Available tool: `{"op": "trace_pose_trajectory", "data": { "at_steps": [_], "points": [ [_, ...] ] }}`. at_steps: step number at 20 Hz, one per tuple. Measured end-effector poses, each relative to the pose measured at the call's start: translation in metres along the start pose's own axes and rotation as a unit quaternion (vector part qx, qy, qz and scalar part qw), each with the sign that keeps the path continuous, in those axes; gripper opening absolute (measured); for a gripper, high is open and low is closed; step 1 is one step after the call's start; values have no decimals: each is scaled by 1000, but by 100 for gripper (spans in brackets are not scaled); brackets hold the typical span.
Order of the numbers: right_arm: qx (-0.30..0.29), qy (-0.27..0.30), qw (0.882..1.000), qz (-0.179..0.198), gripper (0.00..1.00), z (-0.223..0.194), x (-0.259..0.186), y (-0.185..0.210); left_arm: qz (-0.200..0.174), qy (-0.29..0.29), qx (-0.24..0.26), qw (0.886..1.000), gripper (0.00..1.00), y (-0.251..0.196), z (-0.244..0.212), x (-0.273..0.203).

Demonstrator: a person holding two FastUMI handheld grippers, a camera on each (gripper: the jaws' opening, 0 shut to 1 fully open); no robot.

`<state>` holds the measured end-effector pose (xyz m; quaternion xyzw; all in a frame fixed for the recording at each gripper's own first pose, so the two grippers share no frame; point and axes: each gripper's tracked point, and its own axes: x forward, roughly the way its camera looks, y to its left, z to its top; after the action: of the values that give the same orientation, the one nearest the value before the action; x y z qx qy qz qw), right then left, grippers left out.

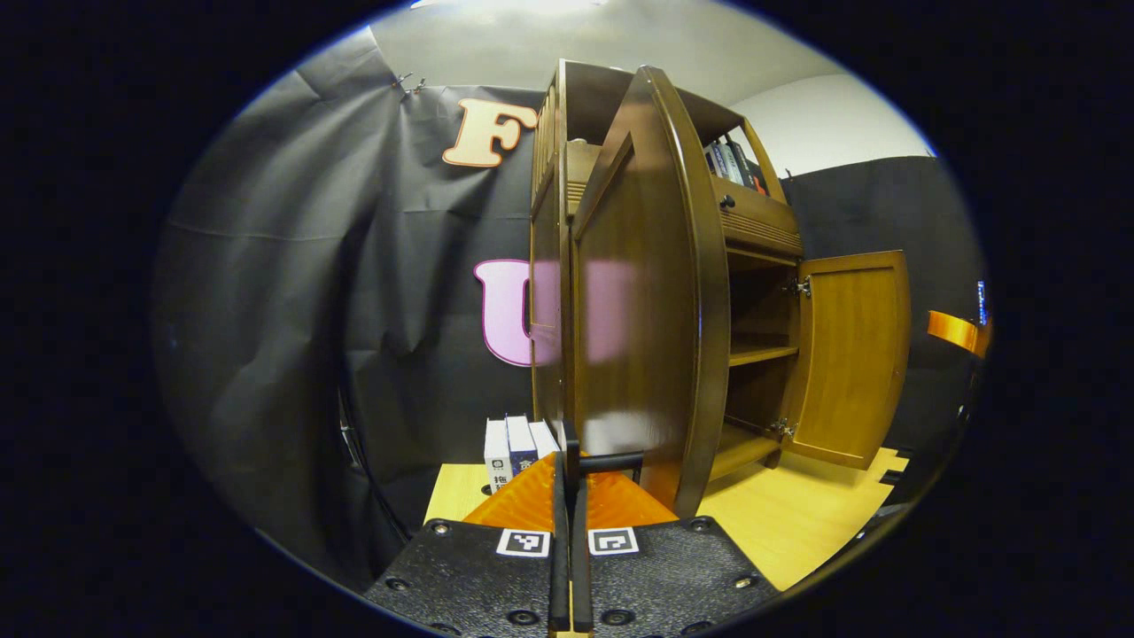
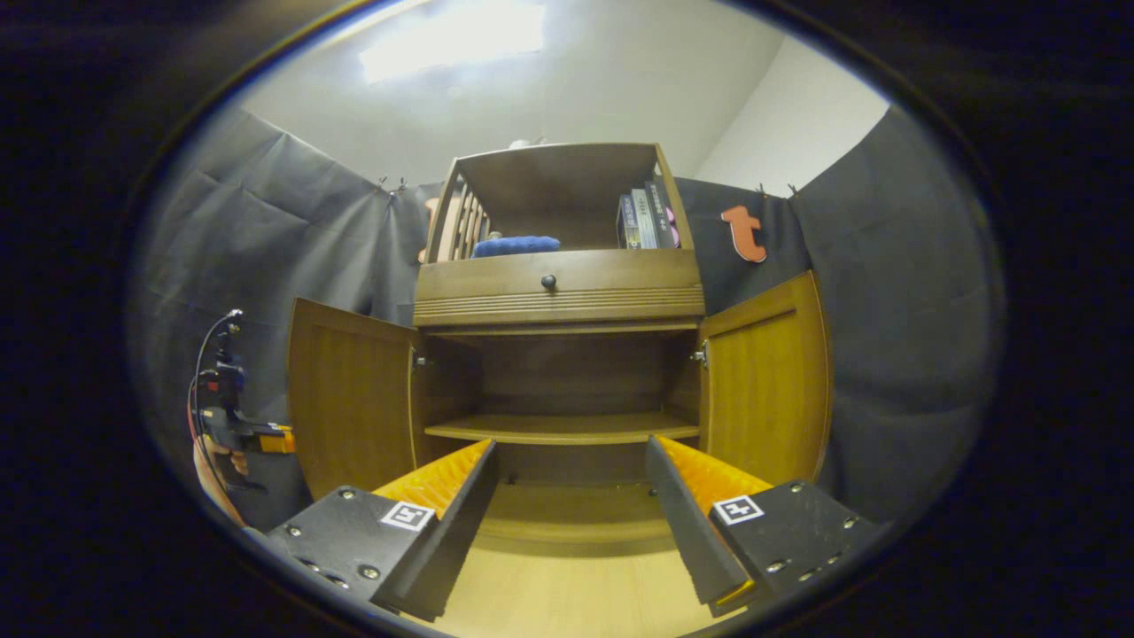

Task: Open the right door of the double-door shoe cabinet with the right hand, and open the left door with the left hand.

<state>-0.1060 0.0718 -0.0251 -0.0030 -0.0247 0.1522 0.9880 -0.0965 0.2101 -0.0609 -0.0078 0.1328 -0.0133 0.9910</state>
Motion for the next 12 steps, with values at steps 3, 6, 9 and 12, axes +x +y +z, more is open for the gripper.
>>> {"op": "trace_pose_trajectory", "data": {
  "at_steps": [3, 6, 9, 12],
  "points": [
    [9, 6, 1000, 0, 98, -1, -1, -1, -9, -7, 3, 1000, 2, -6, -1, -2],
    [12, 9, 1000, -9, 98, -3, 1, -2, 5, -13, 32, 999, 8, -4, 0, -10],
    [18, 17, 1000, -15, 98, -6, 2, -4, 15, -20, 39, 999, 17, -6, 3, -21],
    [19, 23, 999, -19, 98, -9, 2, -7, 38, -22, 32, 999, 17, 2, 3, -29]
  ]
}}
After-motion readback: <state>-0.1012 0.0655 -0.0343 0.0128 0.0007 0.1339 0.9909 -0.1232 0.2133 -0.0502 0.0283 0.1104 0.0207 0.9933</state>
